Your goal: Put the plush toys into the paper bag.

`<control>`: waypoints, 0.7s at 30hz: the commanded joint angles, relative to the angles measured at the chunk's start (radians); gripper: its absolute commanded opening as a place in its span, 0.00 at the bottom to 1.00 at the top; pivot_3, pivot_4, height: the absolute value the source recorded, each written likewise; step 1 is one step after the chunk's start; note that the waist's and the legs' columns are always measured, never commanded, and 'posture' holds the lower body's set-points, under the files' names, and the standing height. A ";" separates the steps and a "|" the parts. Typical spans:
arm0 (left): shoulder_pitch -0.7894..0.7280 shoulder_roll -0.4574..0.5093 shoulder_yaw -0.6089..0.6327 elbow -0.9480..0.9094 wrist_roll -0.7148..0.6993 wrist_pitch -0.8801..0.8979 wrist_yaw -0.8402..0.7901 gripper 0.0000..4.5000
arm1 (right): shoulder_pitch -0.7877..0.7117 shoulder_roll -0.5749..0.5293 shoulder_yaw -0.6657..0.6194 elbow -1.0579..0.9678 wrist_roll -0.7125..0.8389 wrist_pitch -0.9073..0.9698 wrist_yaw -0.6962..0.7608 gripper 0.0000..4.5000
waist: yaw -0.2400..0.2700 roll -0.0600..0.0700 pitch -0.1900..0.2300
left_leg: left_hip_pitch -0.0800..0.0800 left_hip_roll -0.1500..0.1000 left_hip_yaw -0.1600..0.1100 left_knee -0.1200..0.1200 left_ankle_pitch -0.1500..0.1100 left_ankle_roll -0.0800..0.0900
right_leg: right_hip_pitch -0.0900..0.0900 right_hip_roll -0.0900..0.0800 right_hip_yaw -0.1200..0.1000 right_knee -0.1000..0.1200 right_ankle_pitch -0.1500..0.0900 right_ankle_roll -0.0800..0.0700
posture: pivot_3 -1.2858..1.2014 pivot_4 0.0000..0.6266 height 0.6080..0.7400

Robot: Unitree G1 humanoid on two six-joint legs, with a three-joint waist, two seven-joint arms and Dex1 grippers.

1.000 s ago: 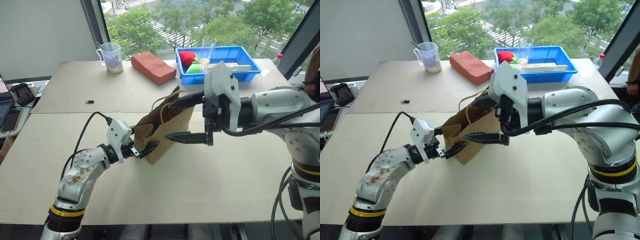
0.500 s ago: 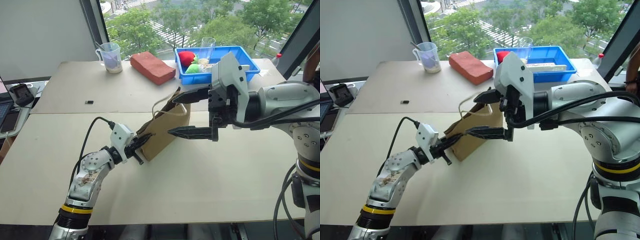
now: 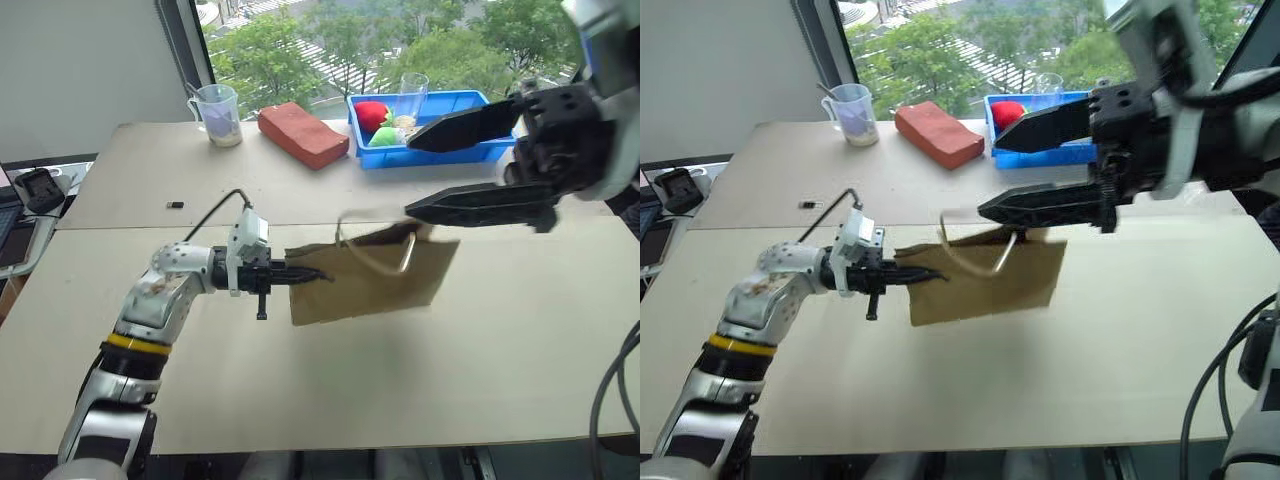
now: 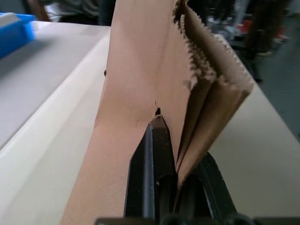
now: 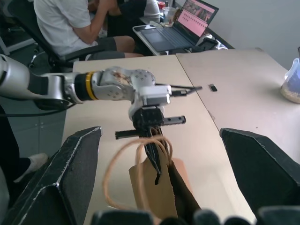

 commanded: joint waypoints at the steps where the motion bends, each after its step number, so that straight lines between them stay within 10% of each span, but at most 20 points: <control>1: -0.079 -0.027 -0.010 0.176 0.055 -0.117 -0.081 0.00 | 0.040 -0.061 0.000 0.011 -0.042 -0.037 0.064 1.00 | -0.002 0.000 0.000 | 0.000 0.000 0.000 0.000 0.000 0.000 | 0.000 0.000 0.000 0.000 0.000 0.000 | 0.52 0.24 1.00; 8: -0.098 -0.059 0.015 0.250 0.079 -0.147 -0.088 0.00 | 0.141 -0.081 -0.008 -0.014 -0.110 -0.103 0.068 1.00 | -0.013 0.000 0.000 | -0.002 0.000 -0.001 0.000 0.000 0.001 | -0.002 -0.003 0.000 0.001 0.001 0.003 | 0.52 0.24 1.00; 18: 0.010 0.105 0.152 -0.140 -0.019 0.151 0.039 0.94 | 0.324 -0.096 -0.044 -0.003 -0.288 -0.296 0.037 1.00 | -0.013 0.000 0.000 | -0.002 0.000 -0.001 0.001 0.000 0.001 | -0.003 -0.003 0.001 0.000 0.002 0.004 | 0.52 0.24 1.00; 21: 0.017 0.230 0.185 -0.224 0.024 0.217 0.091 0.99 | 0.468 -0.116 -0.101 0.006 -0.379 -0.390 0.016 1.00 | -0.011 0.000 0.000 | -0.002 0.000 -0.001 0.001 0.000 0.000 | -0.003 -0.003 0.001 0.000 0.002 0.004 | 0.52 0.24 1.00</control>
